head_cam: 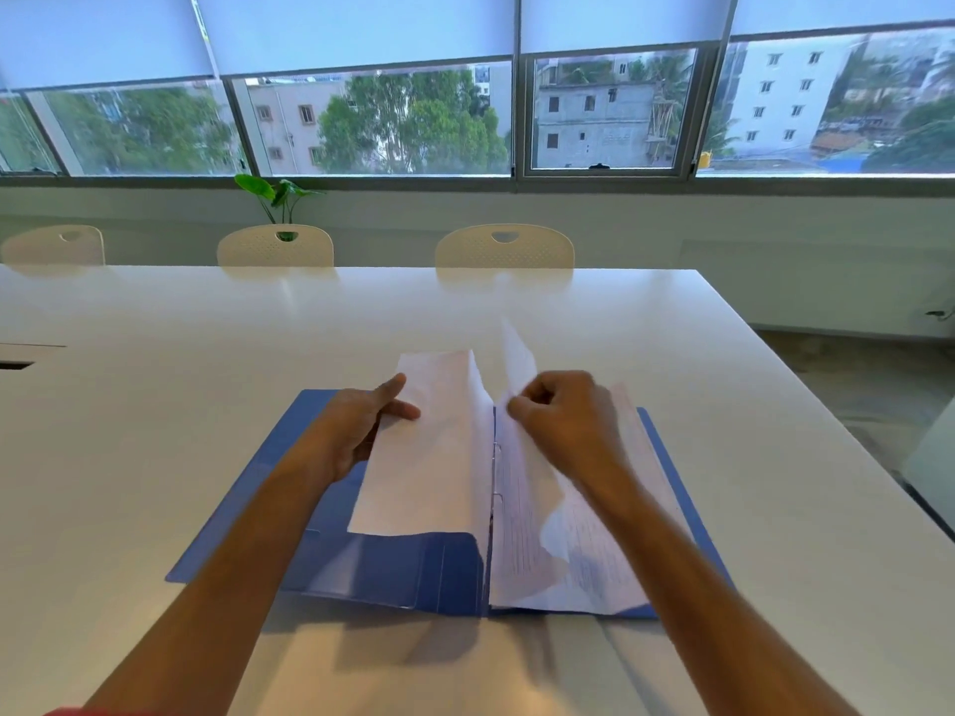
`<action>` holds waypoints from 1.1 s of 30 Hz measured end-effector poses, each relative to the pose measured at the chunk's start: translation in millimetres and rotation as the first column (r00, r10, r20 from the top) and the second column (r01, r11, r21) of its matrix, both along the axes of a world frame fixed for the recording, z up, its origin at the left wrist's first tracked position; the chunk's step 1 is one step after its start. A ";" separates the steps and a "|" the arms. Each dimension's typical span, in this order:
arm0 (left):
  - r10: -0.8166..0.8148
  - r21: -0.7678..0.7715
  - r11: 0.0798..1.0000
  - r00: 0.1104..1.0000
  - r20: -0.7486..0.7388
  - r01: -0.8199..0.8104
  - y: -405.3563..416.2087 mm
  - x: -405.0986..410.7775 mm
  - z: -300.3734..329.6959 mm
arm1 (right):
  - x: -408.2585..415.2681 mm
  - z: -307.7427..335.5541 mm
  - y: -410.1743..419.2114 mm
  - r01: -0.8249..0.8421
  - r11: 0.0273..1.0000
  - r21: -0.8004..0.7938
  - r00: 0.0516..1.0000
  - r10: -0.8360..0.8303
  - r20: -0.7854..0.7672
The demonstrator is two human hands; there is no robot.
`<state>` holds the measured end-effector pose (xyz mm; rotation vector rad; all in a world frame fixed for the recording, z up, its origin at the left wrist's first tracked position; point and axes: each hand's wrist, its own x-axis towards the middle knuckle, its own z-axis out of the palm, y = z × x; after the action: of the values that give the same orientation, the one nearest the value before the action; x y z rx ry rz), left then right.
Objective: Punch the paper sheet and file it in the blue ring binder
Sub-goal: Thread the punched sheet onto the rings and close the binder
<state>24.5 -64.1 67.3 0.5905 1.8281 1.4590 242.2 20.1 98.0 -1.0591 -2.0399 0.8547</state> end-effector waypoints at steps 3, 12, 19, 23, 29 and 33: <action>-0.053 -0.010 0.999 0.998 -0.043 0.053 5.7 12.3 5.7 | -30.7 -4.4 -16.8 -0.133 0.989 -0.057 0.991 0.133 -0.007; -0.107 0.020 0.994 0.993 -0.055 0.108 7.3 17.7 -2.9 | -61.3 -28.5 -51.3 -0.284 0.958 -0.033 0.959 0.284 -0.007; 0.000 0.080 0.997 0.999 0.038 -0.003 -1.5 5.9 -14.4 | -19.6 -38.6 -19.1 -0.161 0.982 0.101 0.986 0.155 0.065; 0.034 0.124 0.991 0.997 0.074 -0.043 -8.1 -1.6 -16.5 | 24.2 -53.6 18.0 0.024 0.982 0.188 0.980 -0.060 0.190; 0.071 0.141 0.987 0.997 0.027 -0.074 -11.4 -11.5 -21.2 | 86.0 -78.3 60.2 0.265 0.944 0.197 0.814 -0.329 0.478; 0.052 0.141 0.989 0.999 0.002 -0.052 -13.4 -11.0 -20.5 | 105.9 -92.3 72.5 0.318 0.948 0.024 0.780 -0.276 0.562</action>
<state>13.5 -77.5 46.8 0.6166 1.7632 1.6335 348.0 92.5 5.7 -1.7887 -2.2141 0.4814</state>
